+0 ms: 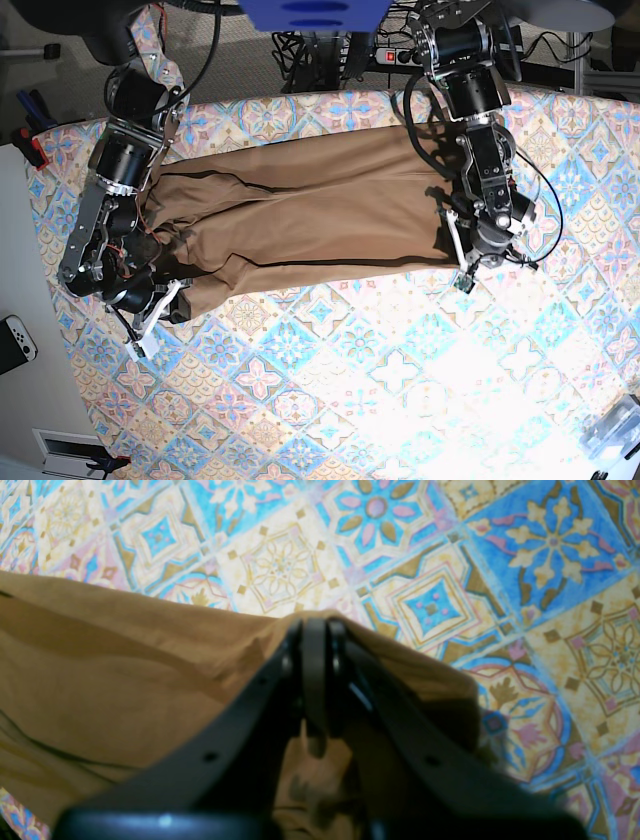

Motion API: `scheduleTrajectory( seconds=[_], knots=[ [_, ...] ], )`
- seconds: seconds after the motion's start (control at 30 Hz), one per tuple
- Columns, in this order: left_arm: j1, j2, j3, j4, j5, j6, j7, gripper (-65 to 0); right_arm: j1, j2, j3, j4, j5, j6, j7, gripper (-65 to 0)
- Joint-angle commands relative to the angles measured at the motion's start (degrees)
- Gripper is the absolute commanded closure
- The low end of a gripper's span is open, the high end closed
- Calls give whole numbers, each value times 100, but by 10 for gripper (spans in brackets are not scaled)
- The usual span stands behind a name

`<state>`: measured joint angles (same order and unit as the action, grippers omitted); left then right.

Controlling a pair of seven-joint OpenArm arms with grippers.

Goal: Layout the t-shirt on the table in an organized manner, then fold the t-shirt properly
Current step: 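Lift the shirt ends with both grippers and fold them lengthwise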

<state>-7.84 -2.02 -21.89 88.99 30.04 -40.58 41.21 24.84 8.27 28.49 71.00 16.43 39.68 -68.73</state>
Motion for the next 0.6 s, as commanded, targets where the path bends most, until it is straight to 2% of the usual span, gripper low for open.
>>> scheduleTrajectory(
  seconds=[0.0,0.23,0.43,0.57],
  knots=[
    [-179,-4,13,116,-11,58,-82,0,202,83,4,60,111,32,134,0],
    [-170,-40,13,116,-11,58,-82,0,879,83,-5,34,111,32,143,0],
    [-144,-48,13,143,-11,58,-90,0,914,83,-5,-397,111,32,196,0],
    [102,-48,13,820,-11,58,-82,0,914,83,-5,-388,111,32,214,0]
  ],
)
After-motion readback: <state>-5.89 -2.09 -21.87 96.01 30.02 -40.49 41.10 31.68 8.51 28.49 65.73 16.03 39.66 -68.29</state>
